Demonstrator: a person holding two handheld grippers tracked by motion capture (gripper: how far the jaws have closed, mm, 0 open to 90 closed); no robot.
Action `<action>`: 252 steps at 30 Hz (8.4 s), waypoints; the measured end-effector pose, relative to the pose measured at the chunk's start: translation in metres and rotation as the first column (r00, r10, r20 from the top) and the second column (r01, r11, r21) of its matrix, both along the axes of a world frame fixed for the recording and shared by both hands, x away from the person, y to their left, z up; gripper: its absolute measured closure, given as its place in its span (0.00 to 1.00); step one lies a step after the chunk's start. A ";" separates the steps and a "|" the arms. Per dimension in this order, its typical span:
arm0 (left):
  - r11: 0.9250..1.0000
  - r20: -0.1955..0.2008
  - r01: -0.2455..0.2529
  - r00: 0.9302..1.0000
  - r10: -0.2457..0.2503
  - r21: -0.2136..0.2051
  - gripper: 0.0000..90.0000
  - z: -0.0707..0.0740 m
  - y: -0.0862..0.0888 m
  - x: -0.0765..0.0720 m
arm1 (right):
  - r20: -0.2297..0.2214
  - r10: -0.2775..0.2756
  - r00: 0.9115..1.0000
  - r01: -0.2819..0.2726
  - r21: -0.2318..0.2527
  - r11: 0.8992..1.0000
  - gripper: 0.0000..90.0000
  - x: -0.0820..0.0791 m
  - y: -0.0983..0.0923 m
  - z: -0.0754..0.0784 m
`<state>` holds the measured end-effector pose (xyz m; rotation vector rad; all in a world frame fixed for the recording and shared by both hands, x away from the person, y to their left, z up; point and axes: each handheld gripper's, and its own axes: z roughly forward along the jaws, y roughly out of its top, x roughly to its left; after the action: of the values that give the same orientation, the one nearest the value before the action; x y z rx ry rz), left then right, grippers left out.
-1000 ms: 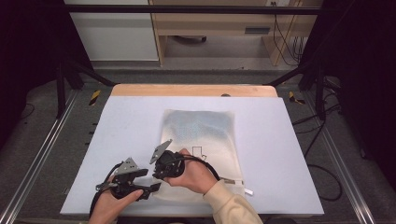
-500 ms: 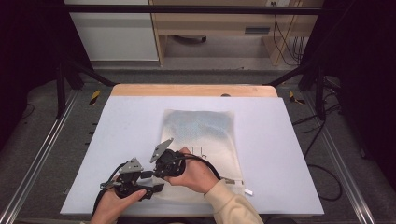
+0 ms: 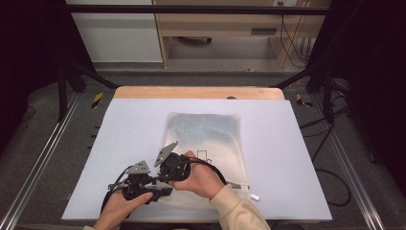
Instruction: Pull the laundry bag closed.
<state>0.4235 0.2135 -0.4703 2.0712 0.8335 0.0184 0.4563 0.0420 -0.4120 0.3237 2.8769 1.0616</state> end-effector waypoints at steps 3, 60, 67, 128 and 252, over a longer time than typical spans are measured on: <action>0.999 -0.021 0.003 1.000 -0.003 -0.035 0.48 -0.001 0.003 0.003 | -0.005 -0.004 1.000 0.004 0.006 1.000 0.91 0.000 -0.001 0.001; 0.999 -0.043 0.018 0.999 -0.020 -0.033 0.94 -0.006 0.004 0.017 | 0.029 0.007 1.000 -0.006 -0.014 1.000 0.91 0.000 -0.004 -0.001; 0.999 -0.034 0.020 0.999 -0.021 -0.026 0.95 -0.005 0.004 0.016 | 0.044 -0.009 0.999 0.011 -0.049 0.999 0.91 -0.004 -0.005 0.000; 0.998 -0.020 0.059 0.998 -0.059 -0.019 0.94 -0.005 -0.008 0.008 | -0.012 -0.077 0.997 0.075 -0.118 0.990 0.91 -0.004 -0.058 -0.016; 0.996 -0.019 0.093 0.995 -0.093 -0.009 0.94 -0.007 -0.015 0.006 | -0.004 -0.370 0.929 0.370 -0.025 0.929 0.91 -0.037 -0.207 -0.017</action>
<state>0.4291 0.1985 -0.4770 2.1032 0.7466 -0.0558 0.4195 -0.1653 -0.4287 0.8317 2.6759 0.9540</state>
